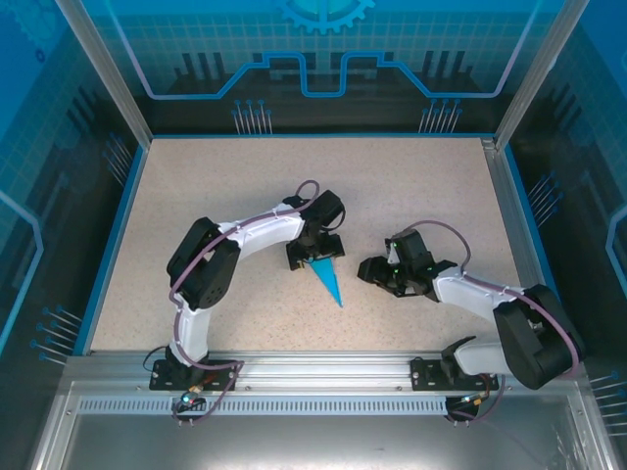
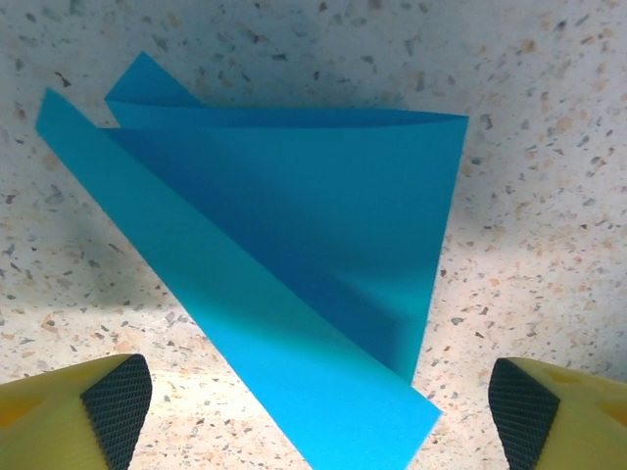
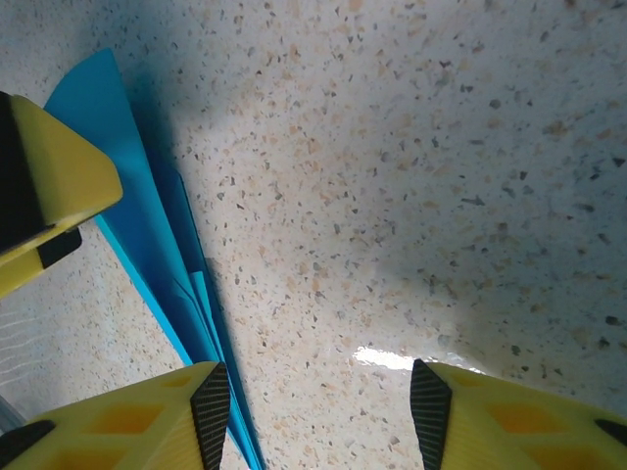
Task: Fold a paper plane with a square sheet of paper (pick it up from the middle)
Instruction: Move a paper plane to the center of the table.
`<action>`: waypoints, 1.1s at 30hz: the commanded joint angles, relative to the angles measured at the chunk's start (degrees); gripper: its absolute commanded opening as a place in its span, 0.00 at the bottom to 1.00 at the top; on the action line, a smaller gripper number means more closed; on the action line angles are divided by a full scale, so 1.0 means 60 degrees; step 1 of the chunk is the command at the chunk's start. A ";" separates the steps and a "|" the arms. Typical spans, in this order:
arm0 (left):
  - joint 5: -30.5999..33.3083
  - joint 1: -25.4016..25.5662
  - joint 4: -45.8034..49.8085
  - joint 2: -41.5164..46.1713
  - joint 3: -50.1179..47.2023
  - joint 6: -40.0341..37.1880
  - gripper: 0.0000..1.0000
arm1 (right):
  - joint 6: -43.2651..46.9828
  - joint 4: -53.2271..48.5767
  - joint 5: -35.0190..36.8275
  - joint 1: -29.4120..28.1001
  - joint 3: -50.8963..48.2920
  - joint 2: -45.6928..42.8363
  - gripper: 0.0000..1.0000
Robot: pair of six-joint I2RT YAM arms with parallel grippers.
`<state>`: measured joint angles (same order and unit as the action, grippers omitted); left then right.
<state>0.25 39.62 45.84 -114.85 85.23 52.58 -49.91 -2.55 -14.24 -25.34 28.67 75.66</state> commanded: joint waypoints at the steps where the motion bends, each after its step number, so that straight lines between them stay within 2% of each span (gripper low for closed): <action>1: 0.0104 0.0084 0.0577 -0.0316 0.0473 -0.0082 0.93 | 0.0148 -0.0016 -0.0291 0.0035 0.0276 0.0225 0.54; 12: 0.0290 0.0099 0.0877 -0.0408 0.0403 -0.0295 0.73 | 0.0173 -0.0095 -0.0392 -0.0110 0.0574 0.0581 0.54; 29: 0.0487 0.0063 -0.0092 0.1482 -0.1434 -0.0142 0.57 | 0.0711 -0.0164 -0.0966 -0.0723 0.1600 0.1768 0.54; 33: 0.0524 0.0036 -0.0348 0.1793 -0.1921 -0.0125 0.49 | 0.1033 -0.0154 -0.1220 -0.0937 0.1972 0.2141 0.53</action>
<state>2.15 39.77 44.64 -106.48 75.50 51.16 -46.06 -2.52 -19.11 -29.76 38.30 87.00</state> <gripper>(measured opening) 0.498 0.534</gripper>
